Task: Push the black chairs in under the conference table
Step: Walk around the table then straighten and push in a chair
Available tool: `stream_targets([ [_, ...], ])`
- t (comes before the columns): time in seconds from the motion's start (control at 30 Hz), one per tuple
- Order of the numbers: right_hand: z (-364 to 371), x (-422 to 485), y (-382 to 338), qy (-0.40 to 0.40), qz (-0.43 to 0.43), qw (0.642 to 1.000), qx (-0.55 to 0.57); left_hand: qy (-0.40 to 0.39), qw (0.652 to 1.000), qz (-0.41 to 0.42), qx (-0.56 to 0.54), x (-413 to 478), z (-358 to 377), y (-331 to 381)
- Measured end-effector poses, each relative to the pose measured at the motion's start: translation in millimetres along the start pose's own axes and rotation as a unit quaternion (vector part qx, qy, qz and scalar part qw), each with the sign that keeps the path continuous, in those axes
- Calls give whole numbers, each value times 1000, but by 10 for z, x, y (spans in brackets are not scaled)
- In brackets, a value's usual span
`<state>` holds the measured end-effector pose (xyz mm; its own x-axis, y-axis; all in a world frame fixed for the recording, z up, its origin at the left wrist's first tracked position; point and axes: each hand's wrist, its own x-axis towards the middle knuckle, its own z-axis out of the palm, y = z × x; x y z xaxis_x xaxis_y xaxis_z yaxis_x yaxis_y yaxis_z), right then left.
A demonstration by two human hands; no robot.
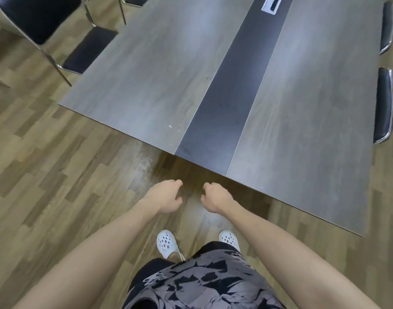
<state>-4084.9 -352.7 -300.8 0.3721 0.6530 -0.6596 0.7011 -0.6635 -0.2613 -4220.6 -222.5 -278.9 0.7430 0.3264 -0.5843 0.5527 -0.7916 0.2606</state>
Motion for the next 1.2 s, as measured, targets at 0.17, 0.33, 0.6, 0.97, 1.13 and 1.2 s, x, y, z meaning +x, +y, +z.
stream_targets([
  [0.17,38,67,-442,28,8,999,18,11,1000,8,-7,-32,-38,-471],
  [0.33,5,112,-634,29,6,999,15,-6,1000,5,-12,-19,-135,-609],
  [0.6,-162,437,-767,6,-19,1000,0,-7,1000,-19,-17,153,-347,-771],
  [0.97,-395,866,-1062,-8,-34,999,-5,-17,1000,-25,-7,433,-674,-1106],
  [1.13,-412,1042,-1343,-20,-18,1000,2,-20,1000,-10,9,565,-799,-1414],
  [1.2,-439,1121,-1501,-22,-5,1000,5,-19,1000,-2,13,608,-894,-1581],
])
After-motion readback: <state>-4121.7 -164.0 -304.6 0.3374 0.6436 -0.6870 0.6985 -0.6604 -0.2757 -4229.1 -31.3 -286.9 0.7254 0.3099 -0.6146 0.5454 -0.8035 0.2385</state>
